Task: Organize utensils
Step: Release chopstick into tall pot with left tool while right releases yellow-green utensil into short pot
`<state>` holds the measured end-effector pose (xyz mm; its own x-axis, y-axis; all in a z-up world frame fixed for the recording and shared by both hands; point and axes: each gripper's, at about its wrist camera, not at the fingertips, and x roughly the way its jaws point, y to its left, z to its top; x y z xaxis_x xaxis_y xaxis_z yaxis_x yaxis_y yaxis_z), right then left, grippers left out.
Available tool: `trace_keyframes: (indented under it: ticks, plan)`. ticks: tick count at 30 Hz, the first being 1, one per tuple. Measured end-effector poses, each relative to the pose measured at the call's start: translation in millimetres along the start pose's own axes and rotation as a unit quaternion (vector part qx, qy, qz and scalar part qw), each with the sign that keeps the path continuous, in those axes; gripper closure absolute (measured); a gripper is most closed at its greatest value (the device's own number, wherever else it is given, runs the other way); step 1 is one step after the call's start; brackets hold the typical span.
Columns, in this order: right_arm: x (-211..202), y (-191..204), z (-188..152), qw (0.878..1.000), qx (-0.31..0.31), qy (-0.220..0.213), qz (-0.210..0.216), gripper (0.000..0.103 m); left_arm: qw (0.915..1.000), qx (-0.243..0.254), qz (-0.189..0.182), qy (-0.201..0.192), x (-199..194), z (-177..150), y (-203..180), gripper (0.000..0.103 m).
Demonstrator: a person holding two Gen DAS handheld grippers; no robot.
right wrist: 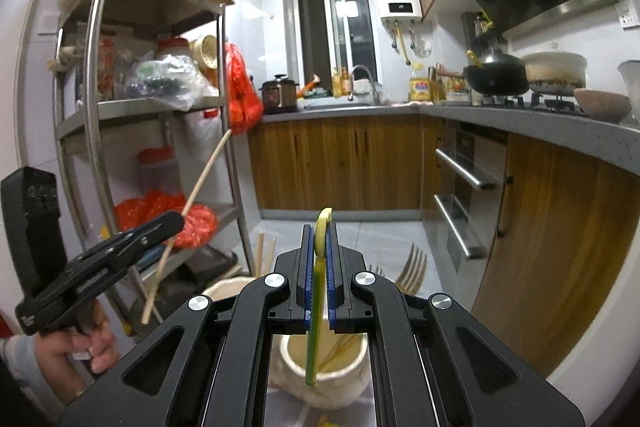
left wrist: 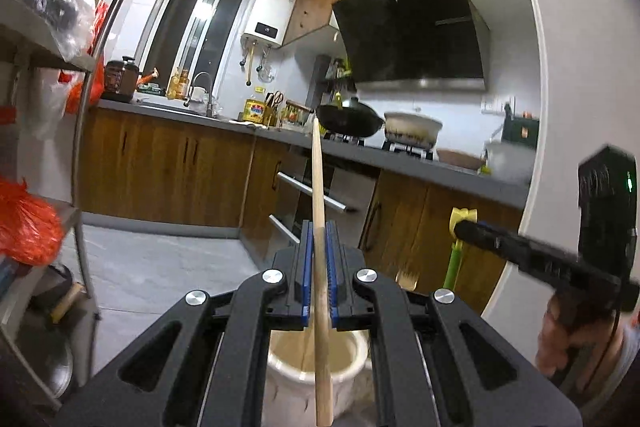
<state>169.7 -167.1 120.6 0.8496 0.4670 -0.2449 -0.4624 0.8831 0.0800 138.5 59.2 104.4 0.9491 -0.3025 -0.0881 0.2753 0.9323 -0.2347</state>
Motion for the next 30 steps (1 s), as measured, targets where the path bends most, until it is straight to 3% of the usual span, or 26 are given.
trace_keyframes:
  ticks: [5,16,25,30]
  plan:
    - [14,-9,1,1.0,0.009,0.001,-0.019,0.097,0.9997,-0.026,0.002,-0.003,25,-1,6,0.097]
    - [42,-21,-19,0.999,0.039,0.016,-0.002,0.097,0.9972,0.013,0.071,-0.021,52,-26,0,0.097]
    - [65,-13,-39,0.997,0.015,0.067,0.02,0.097,0.9955,0.039,0.084,0.022,41,-39,3,0.097]
    - [73,-3,-46,0.995,-0.006,0.092,0.036,0.097,0.9914,0.054,0.09,0.078,30,-45,1,0.097]
